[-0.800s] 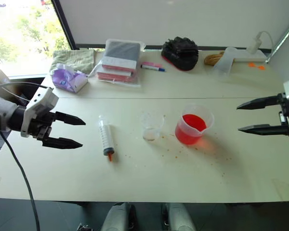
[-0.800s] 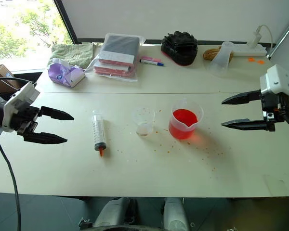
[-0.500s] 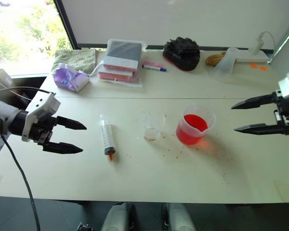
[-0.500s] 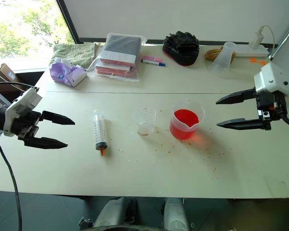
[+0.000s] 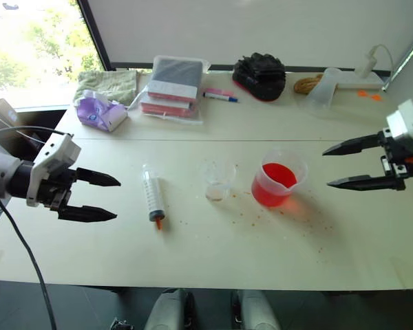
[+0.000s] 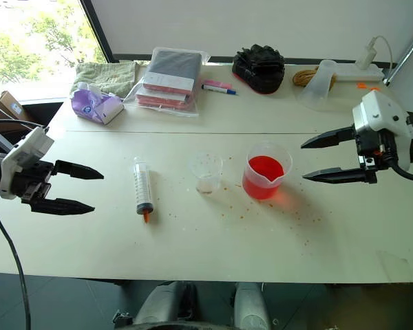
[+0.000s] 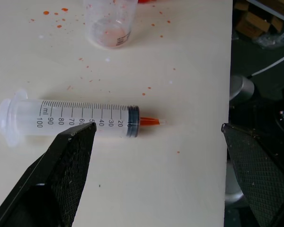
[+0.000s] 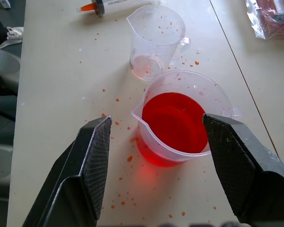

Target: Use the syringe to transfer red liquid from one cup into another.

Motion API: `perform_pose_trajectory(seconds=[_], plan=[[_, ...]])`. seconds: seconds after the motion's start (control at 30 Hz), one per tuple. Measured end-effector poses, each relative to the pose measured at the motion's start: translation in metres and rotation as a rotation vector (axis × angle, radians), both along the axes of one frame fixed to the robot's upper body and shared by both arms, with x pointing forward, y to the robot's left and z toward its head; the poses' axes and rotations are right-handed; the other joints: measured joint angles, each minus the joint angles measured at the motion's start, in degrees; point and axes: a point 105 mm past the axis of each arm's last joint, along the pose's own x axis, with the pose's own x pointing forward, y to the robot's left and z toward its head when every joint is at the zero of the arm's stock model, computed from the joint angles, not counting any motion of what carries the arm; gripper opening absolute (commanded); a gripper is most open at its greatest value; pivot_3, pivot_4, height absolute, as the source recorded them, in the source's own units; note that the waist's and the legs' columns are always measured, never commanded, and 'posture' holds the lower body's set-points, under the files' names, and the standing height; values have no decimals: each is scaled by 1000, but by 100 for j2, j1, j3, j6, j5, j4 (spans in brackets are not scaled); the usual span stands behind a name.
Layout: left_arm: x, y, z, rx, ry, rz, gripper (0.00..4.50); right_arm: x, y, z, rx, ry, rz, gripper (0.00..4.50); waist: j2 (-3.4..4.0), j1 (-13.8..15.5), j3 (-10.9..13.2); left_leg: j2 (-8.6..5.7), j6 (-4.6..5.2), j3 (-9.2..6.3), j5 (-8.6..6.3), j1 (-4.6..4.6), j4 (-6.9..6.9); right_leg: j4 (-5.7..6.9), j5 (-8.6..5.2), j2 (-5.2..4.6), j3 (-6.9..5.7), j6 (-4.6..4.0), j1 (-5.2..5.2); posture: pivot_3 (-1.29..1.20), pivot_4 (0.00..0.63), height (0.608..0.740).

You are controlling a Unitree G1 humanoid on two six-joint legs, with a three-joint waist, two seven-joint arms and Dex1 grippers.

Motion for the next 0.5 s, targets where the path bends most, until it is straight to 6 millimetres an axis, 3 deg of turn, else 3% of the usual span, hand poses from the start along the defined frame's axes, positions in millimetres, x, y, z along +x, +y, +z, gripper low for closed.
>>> perform_pose_trajectory(seconds=[0.37,0.43,0.5], plan=[[1,1,2,-24,5,70,4465,1,1,-2,9,17,-11,3194,1,1,0,0,0,0,0,0,1,2,0,0,0,1,0,0,150,740],[11,0,11,-38,-24,132,4465,2,1,-2,16,17,-17,3194,-1,20,1,0,0,-1,0,0,6,4,1,1,-1,1,2,0,150,740],[28,-5,33,-69,-110,213,4465,5,5,0,30,4,-12,3194,-3,35,2,-1,1,-1,0,0,16,8,2,1,-1,3,7,0,150,740]])
